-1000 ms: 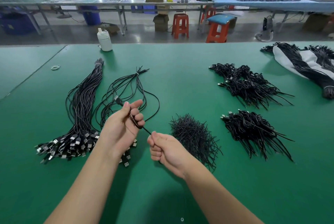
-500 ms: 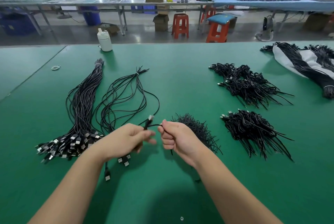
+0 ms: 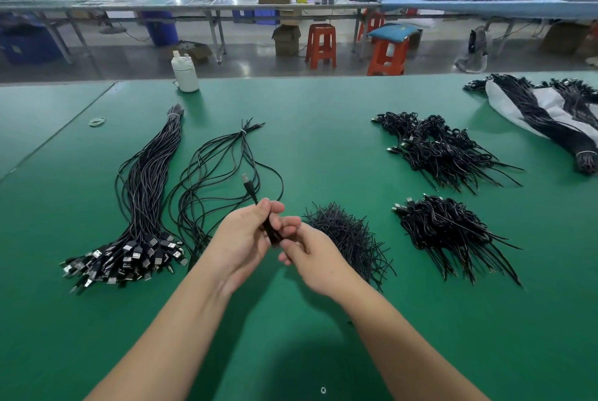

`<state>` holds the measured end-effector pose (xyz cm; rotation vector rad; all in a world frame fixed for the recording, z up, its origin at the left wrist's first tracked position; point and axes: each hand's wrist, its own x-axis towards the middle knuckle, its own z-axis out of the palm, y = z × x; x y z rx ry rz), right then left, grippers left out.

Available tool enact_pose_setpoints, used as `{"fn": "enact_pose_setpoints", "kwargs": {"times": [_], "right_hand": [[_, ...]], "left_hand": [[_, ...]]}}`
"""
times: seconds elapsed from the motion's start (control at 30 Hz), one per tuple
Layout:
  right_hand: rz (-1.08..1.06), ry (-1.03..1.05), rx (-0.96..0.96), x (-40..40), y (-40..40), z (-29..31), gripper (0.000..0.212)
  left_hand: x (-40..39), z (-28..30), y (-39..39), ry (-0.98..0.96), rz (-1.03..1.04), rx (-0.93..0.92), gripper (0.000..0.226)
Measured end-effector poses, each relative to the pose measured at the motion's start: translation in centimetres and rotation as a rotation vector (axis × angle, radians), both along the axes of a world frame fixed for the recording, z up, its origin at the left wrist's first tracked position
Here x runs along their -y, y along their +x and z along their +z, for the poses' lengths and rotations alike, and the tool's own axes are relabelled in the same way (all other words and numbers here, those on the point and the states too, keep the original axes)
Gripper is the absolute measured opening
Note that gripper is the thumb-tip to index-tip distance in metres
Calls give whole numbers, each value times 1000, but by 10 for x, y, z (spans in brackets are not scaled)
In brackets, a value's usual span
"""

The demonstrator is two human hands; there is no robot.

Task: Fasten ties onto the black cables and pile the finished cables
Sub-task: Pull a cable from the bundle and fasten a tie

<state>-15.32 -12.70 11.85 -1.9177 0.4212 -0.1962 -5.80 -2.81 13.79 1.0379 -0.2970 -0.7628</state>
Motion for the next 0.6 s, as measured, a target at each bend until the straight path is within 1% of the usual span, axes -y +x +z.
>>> {"fn": "enact_pose_setpoints", "kwargs": {"times": [0.07,0.1,0.13,0.23,0.33,0.4,0.5,0.57,0.6], "right_hand": [[-20,222,56,0,0,1,42],[-18,310,79,2,-2,0,46],[-14,373,101,4,-3,0,46],[8,511,176,5,-6,-1,34],[-13,590,257,3,-7,-1,50],[-72,543,287,2,-6,-1,52],[-147,404,295,3,-5,-1,42],[-172,207,249,3,-5,0,38],[-161,79,220,3,-6,0,36]], "left_hand": [[4,2,-5,-7,-17,-11,24],[6,2,-7,-14,-26,-19,25],[8,2,-8,-25,-33,-27,25],[9,1,-7,-56,-85,-44,27],[7,2,-5,-35,-193,-16,32],[6,5,-5,6,-267,32,34],[6,10,-5,92,-286,100,37],[6,11,-6,219,-209,199,36],[7,12,-7,316,-150,305,35]]}}
